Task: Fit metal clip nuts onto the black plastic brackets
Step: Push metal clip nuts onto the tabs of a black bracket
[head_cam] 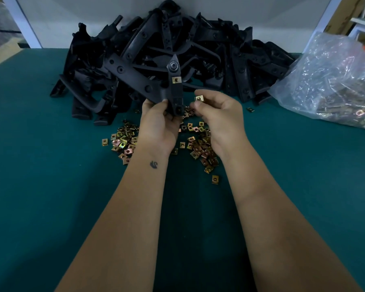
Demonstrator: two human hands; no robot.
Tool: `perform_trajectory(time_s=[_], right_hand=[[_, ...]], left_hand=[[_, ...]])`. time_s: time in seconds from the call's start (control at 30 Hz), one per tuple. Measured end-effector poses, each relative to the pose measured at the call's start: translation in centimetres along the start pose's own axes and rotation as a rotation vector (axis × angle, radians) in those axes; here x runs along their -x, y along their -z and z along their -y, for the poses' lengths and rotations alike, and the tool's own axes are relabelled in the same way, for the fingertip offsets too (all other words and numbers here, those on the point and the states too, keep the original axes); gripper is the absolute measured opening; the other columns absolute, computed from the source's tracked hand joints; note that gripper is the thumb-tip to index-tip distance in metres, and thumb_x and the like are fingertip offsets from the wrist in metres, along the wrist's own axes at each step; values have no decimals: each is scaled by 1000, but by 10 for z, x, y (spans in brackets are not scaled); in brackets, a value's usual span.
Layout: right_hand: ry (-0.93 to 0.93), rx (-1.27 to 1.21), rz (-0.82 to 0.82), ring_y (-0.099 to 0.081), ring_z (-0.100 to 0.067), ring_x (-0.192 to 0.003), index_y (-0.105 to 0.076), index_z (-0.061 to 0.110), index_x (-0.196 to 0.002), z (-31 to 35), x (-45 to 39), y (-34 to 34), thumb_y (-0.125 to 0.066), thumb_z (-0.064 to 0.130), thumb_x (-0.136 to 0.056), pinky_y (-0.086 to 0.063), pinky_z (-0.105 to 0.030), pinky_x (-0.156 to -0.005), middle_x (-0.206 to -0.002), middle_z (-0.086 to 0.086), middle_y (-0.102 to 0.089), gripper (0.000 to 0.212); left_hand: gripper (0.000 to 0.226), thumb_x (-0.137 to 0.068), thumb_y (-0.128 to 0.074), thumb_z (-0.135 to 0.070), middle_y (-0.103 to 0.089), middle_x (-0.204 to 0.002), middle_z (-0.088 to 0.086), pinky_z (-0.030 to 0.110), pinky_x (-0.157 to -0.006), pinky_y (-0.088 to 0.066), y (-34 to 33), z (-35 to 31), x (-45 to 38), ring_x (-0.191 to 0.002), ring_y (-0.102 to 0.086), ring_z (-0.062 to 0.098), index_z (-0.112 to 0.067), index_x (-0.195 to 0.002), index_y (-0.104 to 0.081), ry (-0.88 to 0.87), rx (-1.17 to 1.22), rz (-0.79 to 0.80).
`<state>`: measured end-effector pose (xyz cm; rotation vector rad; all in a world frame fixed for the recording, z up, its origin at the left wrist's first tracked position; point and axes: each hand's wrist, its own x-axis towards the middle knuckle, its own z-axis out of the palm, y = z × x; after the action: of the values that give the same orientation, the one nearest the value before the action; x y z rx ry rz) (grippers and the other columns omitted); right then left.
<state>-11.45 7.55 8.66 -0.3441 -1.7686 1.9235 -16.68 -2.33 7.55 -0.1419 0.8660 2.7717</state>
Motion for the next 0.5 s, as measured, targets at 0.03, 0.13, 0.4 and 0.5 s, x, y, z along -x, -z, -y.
perform_trajectory(time_s=[0.03, 0.13, 0.4, 0.5], right_hand=[[12, 15, -17, -68, -7, -80, -72, 16, -98, 0, 0, 0, -67, -3, -86, -53, -18, -76, -88, -2, -71, 22], [97, 338, -91, -66, -8, -94, -67, 14, -117, -3, -2, 2, -64, 5, -91, -52, -24, -90, -104, 2, -66, 28], [346, 1294, 48, -40, -27, -115, -72, 21, -108, -10, 7, -2, -60, 21, -90, -27, -34, -93, -114, -1, -55, 22], [291, 1404, 109, -40, -29, -114, -72, 20, -100, -10, 9, -3, -60, 34, -89, -26, -38, -94, -109, -3, -56, 22]], left_hand=[[24, -102, -38, 4, -65, -90, 7, 25, -57, -55, 1, -1, 0, -71, -65, 16, -14, -95, -54, -2, -1, -5], [23, -102, -38, 3, -62, -94, 8, 25, -56, -55, 3, -5, -1, -78, -61, 18, -14, -95, -52, -13, 6, -10], [23, -102, -37, 4, -61, -95, 8, 23, -55, -53, 5, -7, -2, -78, -58, 18, -13, -96, -51, -33, -6, -10], [23, -101, -38, 4, -62, -94, 7, 24, -56, -53, 6, -7, -1, -77, -58, 17, -15, -96, -52, -26, -20, -3]])
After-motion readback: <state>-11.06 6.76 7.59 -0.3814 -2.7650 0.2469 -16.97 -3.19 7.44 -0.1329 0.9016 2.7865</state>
